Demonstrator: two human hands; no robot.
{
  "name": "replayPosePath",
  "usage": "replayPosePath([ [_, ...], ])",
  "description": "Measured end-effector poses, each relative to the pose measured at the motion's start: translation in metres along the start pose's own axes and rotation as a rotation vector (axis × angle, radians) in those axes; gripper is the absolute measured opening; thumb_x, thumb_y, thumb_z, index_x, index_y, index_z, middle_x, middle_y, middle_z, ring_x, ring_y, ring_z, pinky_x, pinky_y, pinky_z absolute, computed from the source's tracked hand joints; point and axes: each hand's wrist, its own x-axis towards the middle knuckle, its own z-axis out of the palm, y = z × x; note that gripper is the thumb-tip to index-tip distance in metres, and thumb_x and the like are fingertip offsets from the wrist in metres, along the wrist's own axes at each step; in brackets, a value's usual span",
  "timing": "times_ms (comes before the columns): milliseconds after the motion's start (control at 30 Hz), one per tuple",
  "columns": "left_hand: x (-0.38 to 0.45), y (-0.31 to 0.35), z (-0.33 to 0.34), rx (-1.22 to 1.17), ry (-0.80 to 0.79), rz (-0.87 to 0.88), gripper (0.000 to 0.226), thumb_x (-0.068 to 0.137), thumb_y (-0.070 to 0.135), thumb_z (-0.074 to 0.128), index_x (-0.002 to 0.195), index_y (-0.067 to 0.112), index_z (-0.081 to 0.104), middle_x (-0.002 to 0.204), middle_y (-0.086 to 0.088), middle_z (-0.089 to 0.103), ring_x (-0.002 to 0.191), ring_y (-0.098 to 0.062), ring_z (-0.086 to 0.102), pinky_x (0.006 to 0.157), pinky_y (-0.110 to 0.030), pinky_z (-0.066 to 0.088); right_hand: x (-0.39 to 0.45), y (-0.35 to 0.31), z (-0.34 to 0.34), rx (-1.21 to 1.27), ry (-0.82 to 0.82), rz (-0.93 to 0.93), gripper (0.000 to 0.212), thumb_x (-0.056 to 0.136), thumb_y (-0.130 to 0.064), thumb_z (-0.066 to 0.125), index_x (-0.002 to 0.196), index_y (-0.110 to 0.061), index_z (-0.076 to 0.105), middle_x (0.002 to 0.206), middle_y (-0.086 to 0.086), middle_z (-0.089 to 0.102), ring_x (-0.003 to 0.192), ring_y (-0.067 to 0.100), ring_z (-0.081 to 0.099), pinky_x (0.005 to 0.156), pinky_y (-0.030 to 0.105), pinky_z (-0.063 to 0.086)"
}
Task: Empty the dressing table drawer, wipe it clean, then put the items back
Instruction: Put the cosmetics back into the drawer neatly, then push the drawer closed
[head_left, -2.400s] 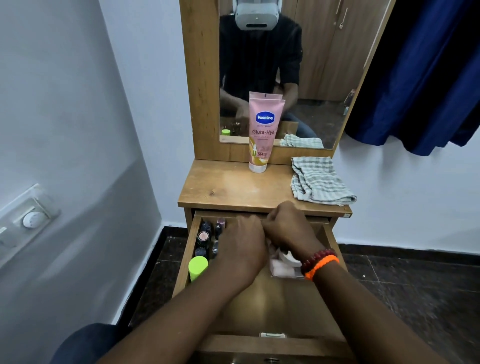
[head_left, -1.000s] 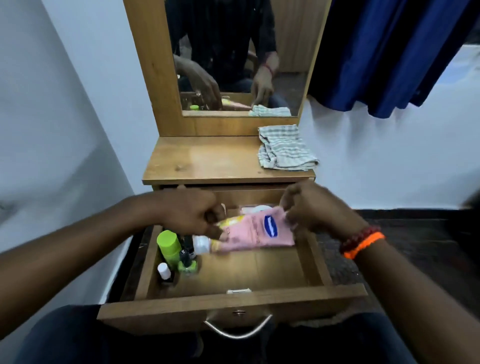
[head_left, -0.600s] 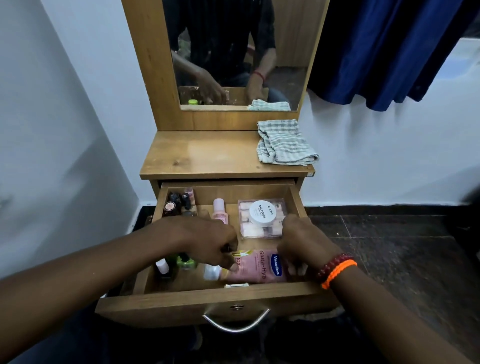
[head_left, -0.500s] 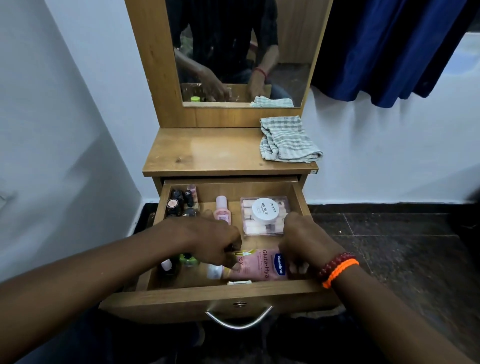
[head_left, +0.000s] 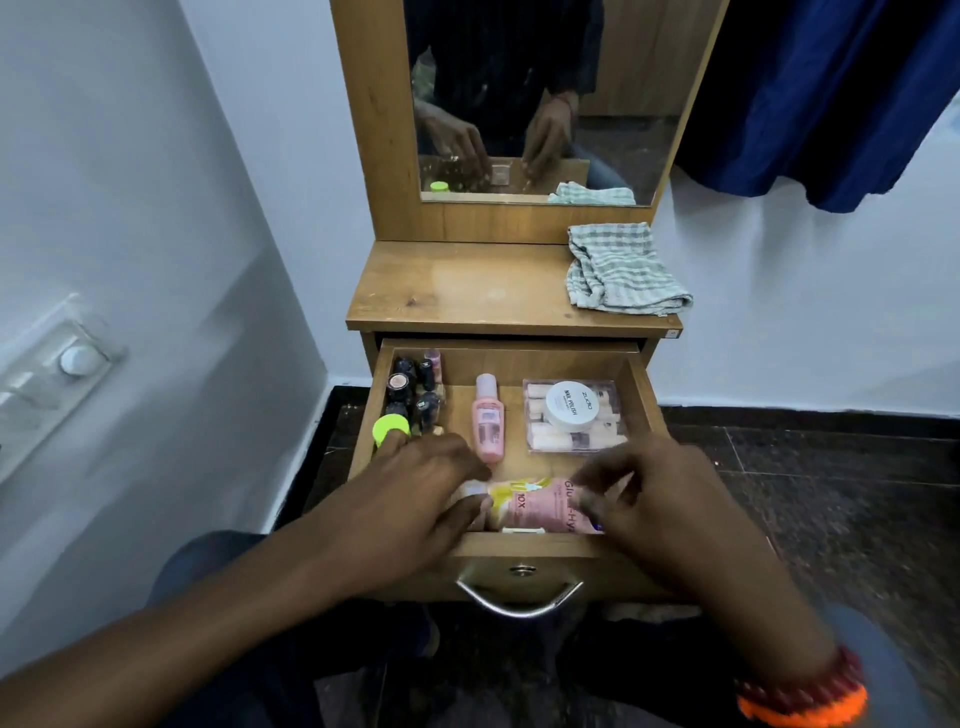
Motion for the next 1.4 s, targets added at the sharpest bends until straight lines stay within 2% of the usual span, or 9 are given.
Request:
replayPosePath([
  [100,-0.036,0.002,0.000,-0.104,0.101,0.007,0.028,0.103,0.048,0.049,0.115,0.034,0.069,0.112,0.023,0.058,0.108,0.006,0.052,0.091,-0.034,0.045,-0.027,-0.003,0.013,0.032,-0.012,-0.134,0.008,0.082,-0.030,0.083,0.090,-0.031,0.080,0.082,-0.020,0.061,0.075,-0.006,0.058,0.065,0.002,0.040],
  [300,-0.070,-0.001,0.008,-0.064,0.286,0.121,0.021,0.100,0.035,0.061,0.111,0.028,0.077,0.111,0.014,0.064,0.106,-0.006,0.060,0.081,-0.036,0.048,-0.040,0.018,0.028,-0.066,0.102,-0.329,0.026,0.066,-0.002,0.092,0.080,-0.022,0.084,0.083,-0.006,0.067,0.073,-0.004,0.058,0.072,-0.005,0.039],
  [367,-0.071,-0.001,0.009,-0.011,0.306,0.154,0.023,0.099,0.035,0.058,0.106,0.028,0.079,0.109,0.012,0.066,0.103,-0.008,0.062,0.080,-0.032,0.045,-0.041,0.020,0.032,-0.098,0.131,-0.349,0.028,0.064,-0.001,0.092,0.080,-0.022,0.085,0.083,-0.006,0.068,0.072,0.005,0.062,0.063,-0.003,0.038],
  [633,-0.048,-0.015,0.007,0.128,0.285,0.168,0.033,0.099,0.039,0.048,0.104,0.031,0.079,0.104,0.012,0.067,0.097,-0.010,0.062,0.080,-0.022,0.024,-0.015,0.020,0.037,-0.094,0.215,-0.379,0.022,0.064,0.003,0.089,0.077,-0.015,0.085,0.079,0.000,0.070,0.071,0.012,0.064,0.066,0.011,0.041],
  [867,-0.006,-0.041,0.003,0.175,0.353,0.172,0.021,0.095,0.034,0.059,0.098,0.031,0.080,0.101,0.013,0.066,0.094,-0.011,0.058,0.077,-0.025,0.026,0.028,0.014,0.031,-0.191,0.200,-0.371,0.013,0.087,-0.007,0.073,0.092,-0.012,0.083,0.097,0.002,0.067,0.092,0.017,0.062,0.073,0.011,0.039],
  [1000,0.018,-0.053,0.002,0.230,0.341,0.145,0.013,0.087,0.024,0.076,0.098,0.029,0.080,0.106,0.008,0.066,0.099,-0.016,0.057,0.080,-0.030,0.035,0.050,0.012,0.033,-0.309,0.328,-0.415,0.009,0.085,-0.013,0.077,0.087,-0.021,0.082,0.099,-0.001,0.064,0.098,0.022,0.058,0.080,0.034,0.048],
  [1167,0.051,-0.066,-0.012,0.253,0.306,0.072,0.012,0.087,0.028,0.075,0.097,0.031,0.082,0.125,0.002,0.061,0.118,-0.025,0.054,0.086,-0.041,0.047,0.080,0.011,0.031,-0.380,0.403,-0.413,0.008,0.080,-0.018,0.083,0.082,-0.026,0.082,0.134,0.009,0.062,0.134,0.036,0.049,0.104,0.053,0.045],
  [1300,0.071,-0.074,-0.022,0.192,0.245,0.019,0.016,0.094,0.031,0.068,0.103,0.032,0.081,0.153,0.000,0.044,0.140,-0.028,0.037,0.108,-0.046,0.040,0.103,0.009,0.035,-0.438,0.411,-0.443,0.004,0.082,-0.017,0.083,0.080,-0.020,0.080,0.146,0.016,0.057,0.144,0.039,0.043,0.114,0.047,0.033],
  [1400,0.083,-0.083,-0.026,0.160,0.234,0.019,0.018,0.096,0.026,0.066,0.107,0.029,0.080,0.159,-0.002,0.037,0.143,-0.028,0.039,0.110,-0.045,0.044,0.121,0.008,0.035,-0.453,0.390,-0.460,0.009,0.084,-0.012,0.082,0.079,-0.012,0.074,0.145,0.022,0.057,0.143,0.040,0.045,0.115,0.045,0.034],
])
